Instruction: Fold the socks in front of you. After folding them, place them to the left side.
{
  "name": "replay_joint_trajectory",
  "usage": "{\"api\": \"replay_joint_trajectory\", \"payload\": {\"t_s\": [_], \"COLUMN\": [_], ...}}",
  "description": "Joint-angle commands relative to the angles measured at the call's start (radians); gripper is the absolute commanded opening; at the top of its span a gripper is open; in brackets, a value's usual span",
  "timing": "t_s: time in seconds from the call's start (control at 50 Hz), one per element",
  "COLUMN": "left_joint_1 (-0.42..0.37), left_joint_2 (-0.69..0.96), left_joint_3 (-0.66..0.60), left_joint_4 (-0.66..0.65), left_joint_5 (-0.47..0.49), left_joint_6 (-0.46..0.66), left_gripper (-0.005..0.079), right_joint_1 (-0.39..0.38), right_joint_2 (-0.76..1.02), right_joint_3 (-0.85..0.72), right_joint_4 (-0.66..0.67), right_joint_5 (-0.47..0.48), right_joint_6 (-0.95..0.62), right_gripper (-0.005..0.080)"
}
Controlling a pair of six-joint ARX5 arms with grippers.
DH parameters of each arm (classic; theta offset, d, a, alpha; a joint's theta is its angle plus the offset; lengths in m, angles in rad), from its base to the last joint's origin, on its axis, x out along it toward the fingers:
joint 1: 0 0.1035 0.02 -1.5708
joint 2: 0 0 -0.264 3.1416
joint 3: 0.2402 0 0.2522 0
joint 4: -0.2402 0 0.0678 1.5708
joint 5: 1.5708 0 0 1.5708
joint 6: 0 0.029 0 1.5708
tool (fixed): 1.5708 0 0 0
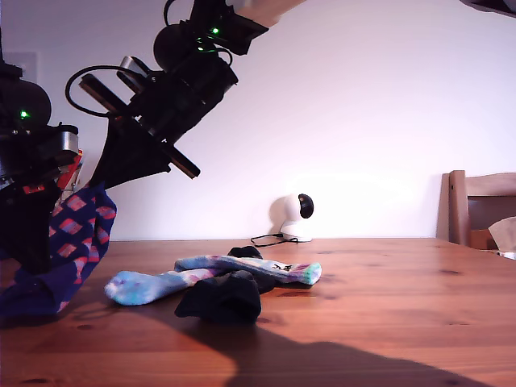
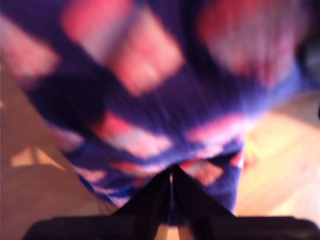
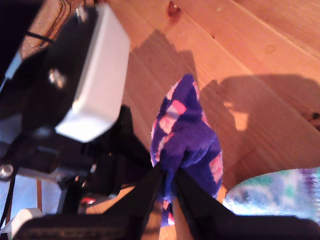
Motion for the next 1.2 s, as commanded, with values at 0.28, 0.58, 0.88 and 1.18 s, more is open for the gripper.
{"api": "replay_joint_trajectory", "payload": {"t_s": [0.28,0.58,0.88,1.18], "left_joint_1": [0.0,0.0,0.0,0.0], "left_joint_2": [-0.014,-0.014,-0.014,-0.014], "left_joint_3": [-0.018,-0.039,-0.05,-0.113], "left_joint_4": [0.066,0.109,0.113,0.187], "left_joint_5": [-0.007,-0.007,-0.007,-0.007], "left_joint_6": [-0.006,-0.021,-0.02,-0.024], "left_gripper": [-0.0021,-0.0021,-0.0021,-0.0021], "right_joint_1": [0.007,-0.005,-0.031,-0.046], "right_joint_2": [0.054,0.053,0.053,0.041], "right_joint_3": [-0.005,-0.004,0.048,0.092], "right_joint_4": [0.044,0.024,0.023,-0.082], "right_joint_5": [0.016,-0.027,0.108,0.306], "right_joint_6": [0.011,0.013,-0.024,-0.071], "right_gripper": [0.0078,0.0249,0.0329,0.0343]}}
